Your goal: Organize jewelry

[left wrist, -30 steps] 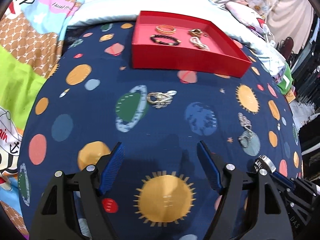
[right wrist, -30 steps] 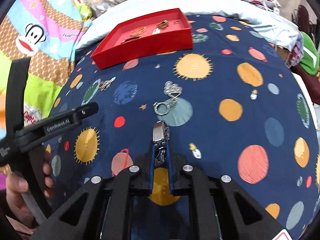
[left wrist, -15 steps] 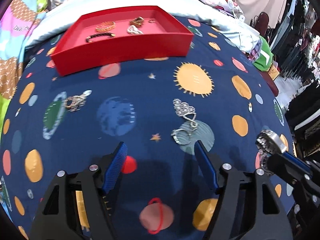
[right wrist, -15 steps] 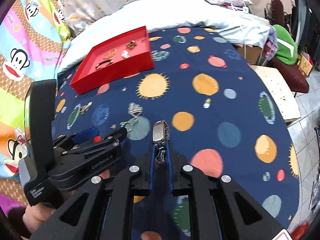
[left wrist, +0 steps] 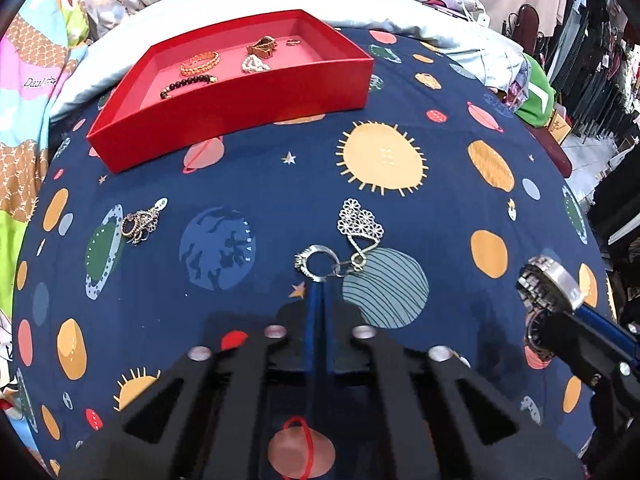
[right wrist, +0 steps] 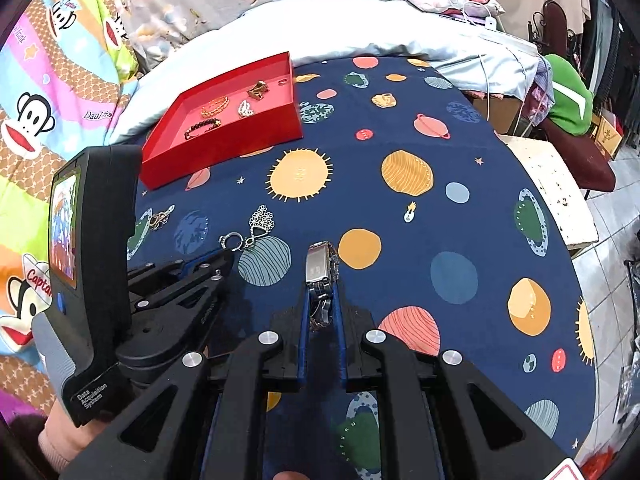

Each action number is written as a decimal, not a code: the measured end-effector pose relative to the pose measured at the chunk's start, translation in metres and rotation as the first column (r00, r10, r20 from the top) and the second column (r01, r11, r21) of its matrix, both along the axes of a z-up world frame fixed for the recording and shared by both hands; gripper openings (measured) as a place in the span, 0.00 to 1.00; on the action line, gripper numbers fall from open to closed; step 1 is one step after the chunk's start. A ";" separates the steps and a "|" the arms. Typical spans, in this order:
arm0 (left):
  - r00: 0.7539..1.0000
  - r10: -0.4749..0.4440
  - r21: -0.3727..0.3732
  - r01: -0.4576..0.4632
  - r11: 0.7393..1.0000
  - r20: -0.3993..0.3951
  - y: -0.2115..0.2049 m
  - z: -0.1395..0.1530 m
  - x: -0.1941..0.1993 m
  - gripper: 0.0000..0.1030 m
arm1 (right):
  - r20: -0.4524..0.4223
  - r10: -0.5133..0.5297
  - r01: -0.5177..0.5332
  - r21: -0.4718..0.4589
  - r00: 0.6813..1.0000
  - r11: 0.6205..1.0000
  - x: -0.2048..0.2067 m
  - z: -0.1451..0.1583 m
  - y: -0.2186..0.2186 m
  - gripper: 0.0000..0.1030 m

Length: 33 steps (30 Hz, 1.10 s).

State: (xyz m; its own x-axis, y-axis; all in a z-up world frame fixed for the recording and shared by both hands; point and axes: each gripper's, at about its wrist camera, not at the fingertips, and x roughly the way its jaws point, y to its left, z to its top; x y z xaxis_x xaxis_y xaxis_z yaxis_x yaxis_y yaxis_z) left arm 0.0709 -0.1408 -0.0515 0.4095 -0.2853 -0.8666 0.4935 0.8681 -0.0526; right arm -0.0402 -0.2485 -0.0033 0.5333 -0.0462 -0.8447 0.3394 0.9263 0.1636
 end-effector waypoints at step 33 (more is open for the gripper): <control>0.992 0.127 -0.187 -0.125 0.974 -0.002 0.120 0.079 0.001 0.00 | 0.045 0.120 -0.120 0.002 0.992 0.993 0.025 0.016 0.047 0.10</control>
State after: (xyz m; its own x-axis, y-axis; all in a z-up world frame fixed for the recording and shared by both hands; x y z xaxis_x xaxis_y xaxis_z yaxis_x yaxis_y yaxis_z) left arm 0.0715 -0.0206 0.0279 0.4605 -0.3868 -0.7990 0.3818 0.8989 -0.2150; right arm -0.0152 -0.2019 0.0128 0.5717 0.0244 -0.8201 0.2183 0.9590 0.1807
